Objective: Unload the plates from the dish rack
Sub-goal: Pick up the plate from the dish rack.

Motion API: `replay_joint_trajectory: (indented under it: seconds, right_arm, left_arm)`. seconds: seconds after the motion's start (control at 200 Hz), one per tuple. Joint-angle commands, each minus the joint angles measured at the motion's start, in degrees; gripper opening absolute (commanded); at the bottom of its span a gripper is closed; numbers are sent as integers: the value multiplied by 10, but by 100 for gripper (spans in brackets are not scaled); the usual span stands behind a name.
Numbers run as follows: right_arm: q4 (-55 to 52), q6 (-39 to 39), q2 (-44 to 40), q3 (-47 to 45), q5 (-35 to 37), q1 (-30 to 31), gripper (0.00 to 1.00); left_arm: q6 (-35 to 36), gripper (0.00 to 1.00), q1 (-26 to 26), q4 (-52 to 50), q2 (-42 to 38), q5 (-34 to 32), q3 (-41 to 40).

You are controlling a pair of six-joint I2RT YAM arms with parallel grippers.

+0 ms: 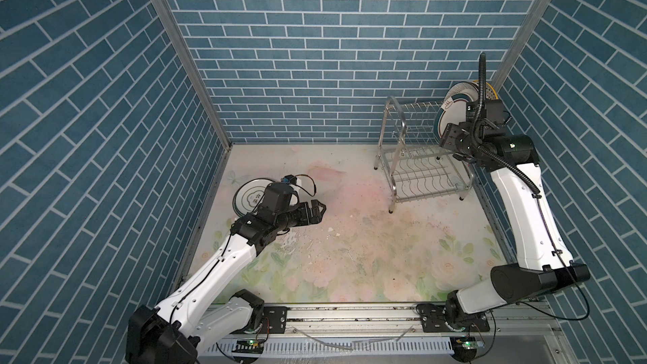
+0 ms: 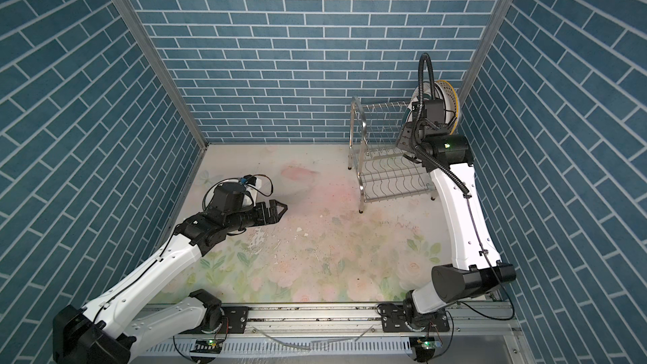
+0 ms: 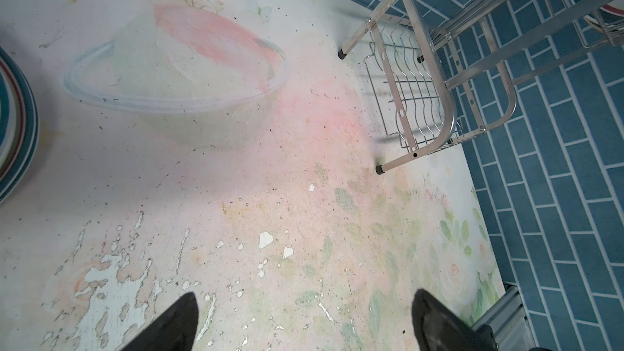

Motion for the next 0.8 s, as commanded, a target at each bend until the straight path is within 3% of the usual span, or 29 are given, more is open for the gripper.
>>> replay_joint_trajectory:
  seconds: [0.0,0.79]
  right_arm:
    - [21,13,6,8,-4,-9,70]
    - [60,9,58,8,-5,-39,66]
  left_arm:
    - [4,99,-3,5,-6,0,-3]
    - [13,99,-4,6,-11,6,6]
